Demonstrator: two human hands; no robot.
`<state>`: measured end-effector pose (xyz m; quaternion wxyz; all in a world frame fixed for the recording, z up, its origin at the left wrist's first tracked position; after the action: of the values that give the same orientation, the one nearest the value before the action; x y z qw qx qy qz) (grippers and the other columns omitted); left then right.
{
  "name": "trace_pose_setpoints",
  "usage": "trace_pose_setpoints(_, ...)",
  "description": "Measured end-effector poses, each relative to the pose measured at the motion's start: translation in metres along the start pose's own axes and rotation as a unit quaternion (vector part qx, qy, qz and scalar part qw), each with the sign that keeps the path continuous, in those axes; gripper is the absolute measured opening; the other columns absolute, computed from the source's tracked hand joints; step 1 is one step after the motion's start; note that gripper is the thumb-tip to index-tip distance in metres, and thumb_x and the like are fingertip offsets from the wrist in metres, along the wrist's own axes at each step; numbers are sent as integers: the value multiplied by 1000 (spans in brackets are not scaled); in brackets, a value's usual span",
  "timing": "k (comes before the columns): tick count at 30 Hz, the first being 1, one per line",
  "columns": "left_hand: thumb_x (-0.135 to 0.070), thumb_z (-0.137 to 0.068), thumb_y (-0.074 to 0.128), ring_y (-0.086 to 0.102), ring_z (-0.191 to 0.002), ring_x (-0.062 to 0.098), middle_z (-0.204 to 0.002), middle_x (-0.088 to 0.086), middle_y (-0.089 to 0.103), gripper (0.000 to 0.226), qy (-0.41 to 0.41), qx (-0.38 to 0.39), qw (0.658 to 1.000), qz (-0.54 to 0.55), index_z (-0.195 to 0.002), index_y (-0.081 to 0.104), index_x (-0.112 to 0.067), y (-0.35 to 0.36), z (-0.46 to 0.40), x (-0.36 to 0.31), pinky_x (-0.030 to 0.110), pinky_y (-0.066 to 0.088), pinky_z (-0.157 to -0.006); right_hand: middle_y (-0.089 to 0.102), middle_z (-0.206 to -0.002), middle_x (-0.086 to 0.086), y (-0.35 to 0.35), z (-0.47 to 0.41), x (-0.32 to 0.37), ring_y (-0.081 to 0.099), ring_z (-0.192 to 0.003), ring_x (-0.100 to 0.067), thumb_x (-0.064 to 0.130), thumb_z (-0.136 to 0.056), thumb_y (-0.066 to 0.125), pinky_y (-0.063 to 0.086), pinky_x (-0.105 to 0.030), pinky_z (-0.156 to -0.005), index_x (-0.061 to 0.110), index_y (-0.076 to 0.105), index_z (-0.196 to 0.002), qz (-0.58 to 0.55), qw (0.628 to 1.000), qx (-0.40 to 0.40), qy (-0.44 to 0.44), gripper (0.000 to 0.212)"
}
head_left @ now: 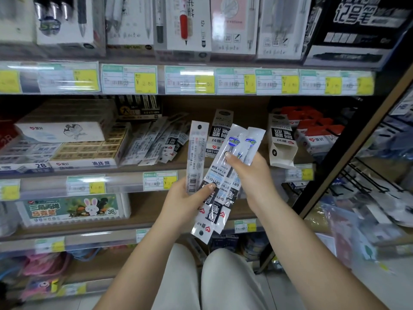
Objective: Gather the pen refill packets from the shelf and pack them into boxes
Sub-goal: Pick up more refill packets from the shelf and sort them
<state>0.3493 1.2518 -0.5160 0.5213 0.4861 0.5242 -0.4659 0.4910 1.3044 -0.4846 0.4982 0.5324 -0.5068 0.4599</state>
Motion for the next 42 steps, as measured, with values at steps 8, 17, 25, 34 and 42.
trace_pose_setpoints(8, -13, -92, 59, 71, -66, 19, -76, 4, 74, 9, -28, -27, 999, -25, -97, 64, -19, -16, -7, 9, 30, 56, -58, 69, -74, 2, -6, -9, -5, 69, -74, -17, 14, -97, 46, 56, -38, -71, 14, 55, -97, -16, 997, -12, 72, 10)
trace_pose_setpoints(17, -11, -90, 61, 69, -59, 17, -77, -3, 75, 12, -70, 49, 992, -88, -95, 61, -22, -19, -3, 6, 25, 56, -54, 59, -93, 11, -1, -11, 16, 58, -81, -4, 16, -89, 61, 42, -15, -61, 32, 49, -113, 268, 959, 63, -60, 31)
trace_pose_setpoints(25, -9, -90, 60, 68, -66, 10, -80, 2, 75, 12, -74, 115, 985, -105, -97, 63, -19, -22, -1, 3, 24, 55, -57, 57, -86, 4, -15, -22, 4, 52, -68, -5, 26, -85, 68, 36, -17, -50, 12, 61, -98, 342, 940, 20, 11, 21)
trace_pose_setpoints(34, -56, -89, 31, 44, -45, 10, -55, 0, 56, 55, -89, -8, 995, 44, -83, 59, -9, -37, -12, 14, 20, 34, -43, 48, -54, 3, -36, -27, 1, 40, -45, -10, 24, -87, 66, 36, -26, -50, 15, 58, -79, 79, 992, -27, 93, 15)
trace_pose_setpoints(42, -40, -103, 16, 28, -45, 8, -50, -8, 35, 55, -81, -119, 987, 64, -75, 54, -11, -38, -22, 25, 22, 22, -44, 41, -50, 5, -16, -14, -21, 36, -38, -8, 24, -91, 62, 32, -24, -46, 12, 55, -75, -106, 975, 5, 196, 21)
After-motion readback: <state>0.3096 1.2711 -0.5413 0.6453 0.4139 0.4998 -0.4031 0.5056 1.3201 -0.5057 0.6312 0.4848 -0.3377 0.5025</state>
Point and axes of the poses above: each hand's wrist, its own z-axis away from the middle knuckle, its own y-axis out of the palm, x = y × z, the point moved 6 cm from there along -z, towards the middle knuckle
